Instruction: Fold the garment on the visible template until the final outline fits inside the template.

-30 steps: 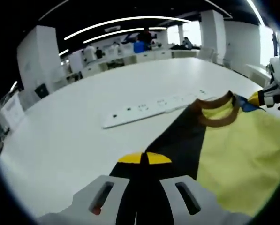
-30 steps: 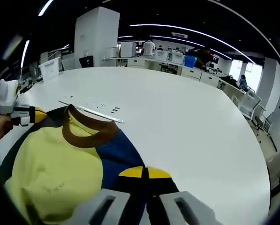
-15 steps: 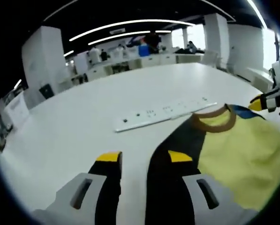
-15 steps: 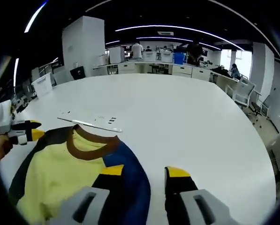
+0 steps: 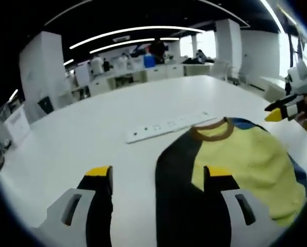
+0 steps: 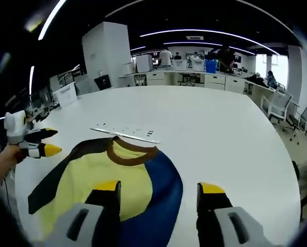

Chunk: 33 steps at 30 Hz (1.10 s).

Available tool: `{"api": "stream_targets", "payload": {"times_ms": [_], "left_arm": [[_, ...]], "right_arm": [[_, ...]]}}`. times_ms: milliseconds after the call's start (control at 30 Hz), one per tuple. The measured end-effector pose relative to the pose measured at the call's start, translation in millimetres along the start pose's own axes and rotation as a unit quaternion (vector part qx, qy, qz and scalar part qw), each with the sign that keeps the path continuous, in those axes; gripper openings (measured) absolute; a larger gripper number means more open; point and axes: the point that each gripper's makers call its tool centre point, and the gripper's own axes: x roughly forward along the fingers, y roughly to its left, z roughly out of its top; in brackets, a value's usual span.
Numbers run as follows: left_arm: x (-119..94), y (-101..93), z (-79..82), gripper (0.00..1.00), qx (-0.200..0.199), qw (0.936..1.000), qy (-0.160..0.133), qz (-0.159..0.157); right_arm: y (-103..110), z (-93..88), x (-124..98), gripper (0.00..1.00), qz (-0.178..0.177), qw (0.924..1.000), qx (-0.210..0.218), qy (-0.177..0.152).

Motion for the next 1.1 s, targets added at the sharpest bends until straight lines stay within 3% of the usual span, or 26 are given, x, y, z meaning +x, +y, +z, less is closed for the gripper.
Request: {"api": "stream_targets", "payload": {"times_ms": [367, 733, 833, 1100], "left_arm": [[-31, -14.4, -12.2, 0.64, -0.004, 0.9998, -0.001, -0.019], [-48, -21.0, -47.9, 0.53, 0.001, 0.9992, 0.031, -0.024], [-50, -17.0, -63.5, 0.48, 0.016, 0.998, 0.061, -0.012], [-51, -11.3, -87.0, 0.36, 0.018, 0.9961, 0.087, 0.003]], "right_arm": [[7, -23.7, -33, 0.57, 0.011, 0.9999, 0.002, 0.01], [14, -60.3, -48, 0.48, 0.013, 0.9993, -0.002, 0.035], [15, -71.6, -50, 0.45, 0.011, 0.9989, -0.001, 0.045], [11, -98.3, -53, 0.33, -0.01, 0.9971, -0.005, 0.075]]}}
